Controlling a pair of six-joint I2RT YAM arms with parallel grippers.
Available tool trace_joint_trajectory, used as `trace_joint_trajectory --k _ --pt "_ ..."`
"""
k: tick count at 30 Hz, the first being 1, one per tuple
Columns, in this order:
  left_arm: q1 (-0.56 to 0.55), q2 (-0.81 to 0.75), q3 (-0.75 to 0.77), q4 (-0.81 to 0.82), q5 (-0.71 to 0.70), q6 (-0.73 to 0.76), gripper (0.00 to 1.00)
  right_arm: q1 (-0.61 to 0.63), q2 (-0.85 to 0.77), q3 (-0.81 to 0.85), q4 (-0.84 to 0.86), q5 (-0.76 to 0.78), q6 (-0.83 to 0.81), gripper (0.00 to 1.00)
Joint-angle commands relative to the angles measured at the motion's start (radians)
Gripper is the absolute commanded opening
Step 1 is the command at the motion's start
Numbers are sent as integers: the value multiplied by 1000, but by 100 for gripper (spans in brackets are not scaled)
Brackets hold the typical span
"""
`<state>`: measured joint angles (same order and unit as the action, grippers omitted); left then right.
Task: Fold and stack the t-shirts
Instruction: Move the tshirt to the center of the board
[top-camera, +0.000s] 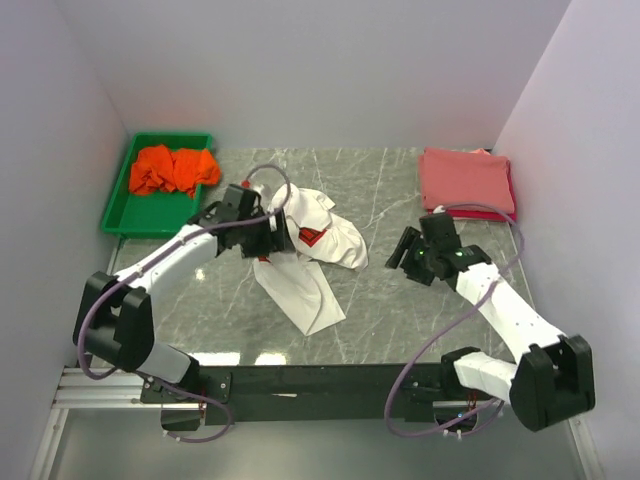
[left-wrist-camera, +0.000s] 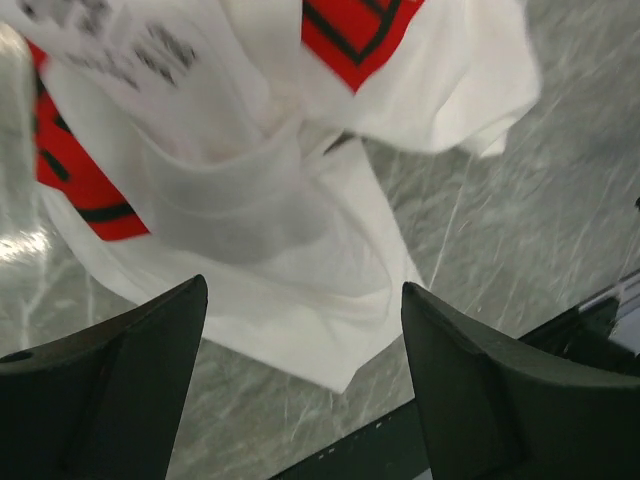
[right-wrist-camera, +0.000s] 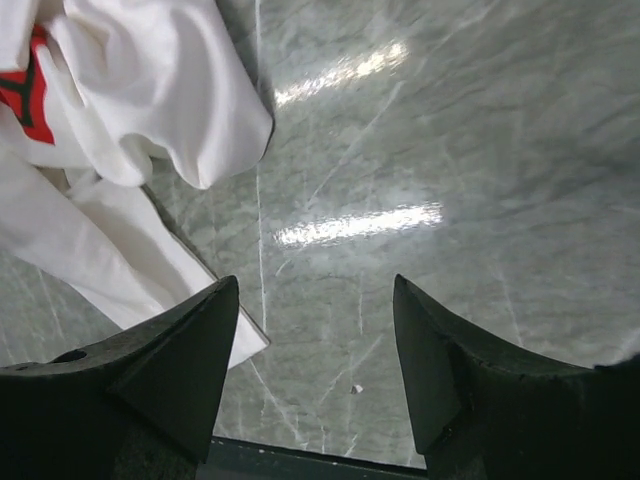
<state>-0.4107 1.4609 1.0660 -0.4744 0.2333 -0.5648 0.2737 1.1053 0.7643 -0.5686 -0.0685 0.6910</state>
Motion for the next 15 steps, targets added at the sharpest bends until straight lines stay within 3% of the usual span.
trace_joint_trajectory --k 1,7,15 --pt "-25 47 -58 13 69 6 83 62 80 38 87 33 19 70" --pt "-27 153 0 -26 -35 54 80 131 244 107 141 58 31 68" --pt "-27 233 28 16 -60 82 75 165 419 187 182 53 24 66"
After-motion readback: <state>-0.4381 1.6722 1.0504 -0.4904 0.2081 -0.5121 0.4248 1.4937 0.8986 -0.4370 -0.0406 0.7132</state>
